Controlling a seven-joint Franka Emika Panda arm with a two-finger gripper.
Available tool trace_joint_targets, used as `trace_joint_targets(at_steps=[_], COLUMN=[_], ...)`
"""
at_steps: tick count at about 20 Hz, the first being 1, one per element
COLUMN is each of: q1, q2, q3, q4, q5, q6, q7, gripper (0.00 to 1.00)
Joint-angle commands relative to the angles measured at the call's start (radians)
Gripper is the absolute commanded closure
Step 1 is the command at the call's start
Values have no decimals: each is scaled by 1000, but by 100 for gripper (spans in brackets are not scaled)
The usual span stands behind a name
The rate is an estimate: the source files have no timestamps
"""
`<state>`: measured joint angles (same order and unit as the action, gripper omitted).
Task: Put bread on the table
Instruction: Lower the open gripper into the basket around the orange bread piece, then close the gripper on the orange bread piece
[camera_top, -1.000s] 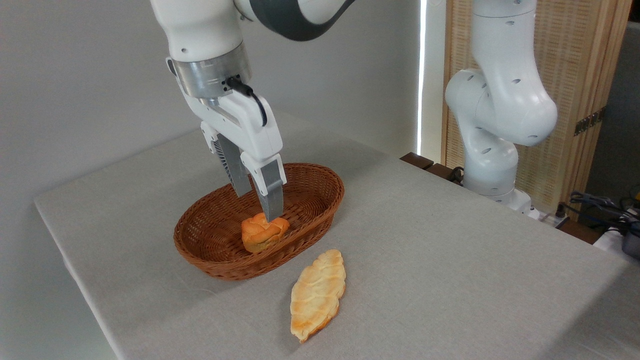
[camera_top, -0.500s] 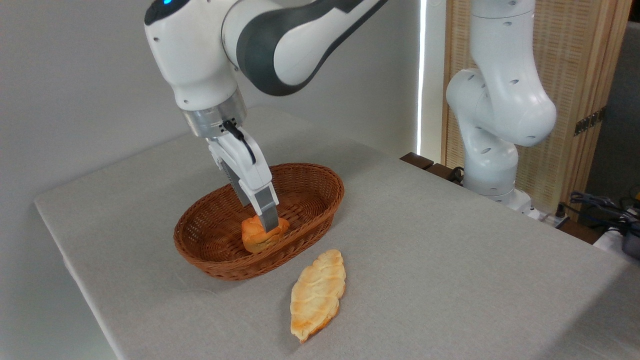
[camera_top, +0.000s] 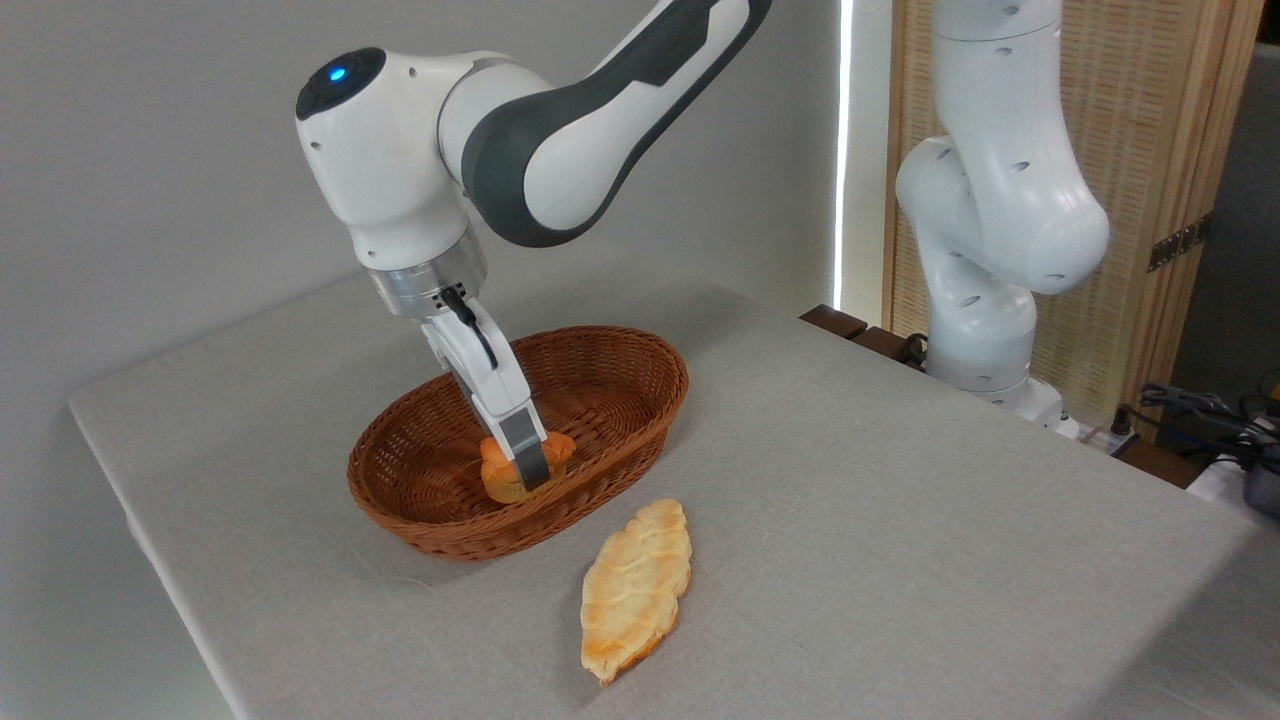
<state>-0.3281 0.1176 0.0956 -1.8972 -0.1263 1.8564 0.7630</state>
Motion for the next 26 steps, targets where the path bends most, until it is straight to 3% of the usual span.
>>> trace_joint_targets(at_steps=[1, 4, 5, 18, 26], q1=[-14, -14, -14, -12, -3], q2=[8, 8, 7, -6, -120], q3=[9, 7, 7, 9, 47], q4=[-2, 0, 0, 4, 7], q5=[-13, -13, -15, -15, -16], q6=[12, 11, 10, -3, -48], q7=[-1, 1, 1, -2, -7], gripper=[1, 54, 57, 54, 52])
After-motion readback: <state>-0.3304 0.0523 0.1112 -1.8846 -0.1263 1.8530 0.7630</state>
